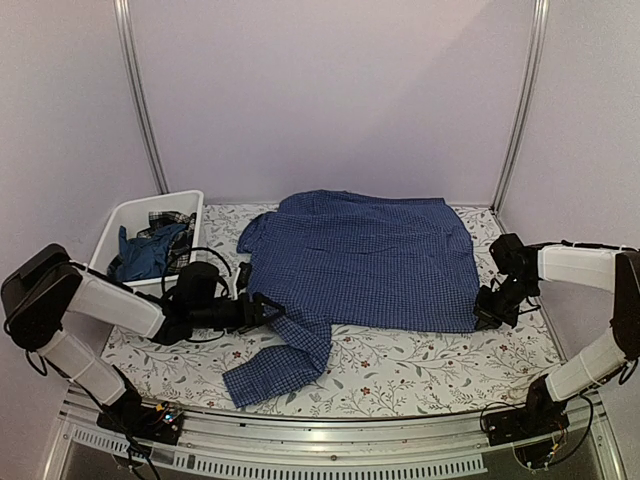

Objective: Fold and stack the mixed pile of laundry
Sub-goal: Pick up the flattened shirt from the center of the board, then fold the flattened shirt at the center of the board, then adjust the 1/3-folded shirt at the center of the board.

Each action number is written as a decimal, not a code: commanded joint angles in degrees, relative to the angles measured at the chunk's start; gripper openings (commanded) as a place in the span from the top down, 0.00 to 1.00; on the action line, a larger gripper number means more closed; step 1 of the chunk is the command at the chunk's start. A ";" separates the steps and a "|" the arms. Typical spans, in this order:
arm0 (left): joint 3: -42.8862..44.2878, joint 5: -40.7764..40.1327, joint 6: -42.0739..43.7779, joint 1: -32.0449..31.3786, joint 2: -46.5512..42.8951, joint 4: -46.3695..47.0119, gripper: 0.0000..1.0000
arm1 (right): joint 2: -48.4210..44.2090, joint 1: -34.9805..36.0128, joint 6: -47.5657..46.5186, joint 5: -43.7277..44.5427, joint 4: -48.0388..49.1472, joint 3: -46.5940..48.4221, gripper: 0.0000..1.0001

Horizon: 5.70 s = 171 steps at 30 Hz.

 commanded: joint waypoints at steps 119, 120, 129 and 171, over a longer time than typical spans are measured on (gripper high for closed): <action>63.87 -3.56 7.15 17.25 36.58 -33.43 1.00 | 36.08 -10.92 -13.92 -0.08 -2.85 47.00 0.83; 64.25 -3.78 7.08 17.51 36.93 -33.66 1.00 | 36.02 -11.09 -14.22 -0.72 -2.66 47.43 0.71; 67.36 -6.09 14.66 17.90 32.74 -41.64 0.37 | 21.95 -13.17 -16.62 -6.77 -1.70 35.91 0.42; 42.08 -11.62 12.05 15.08 18.71 -51.95 0.44 | 23.56 -13.08 -14.54 -9.14 15.75 14.20 0.67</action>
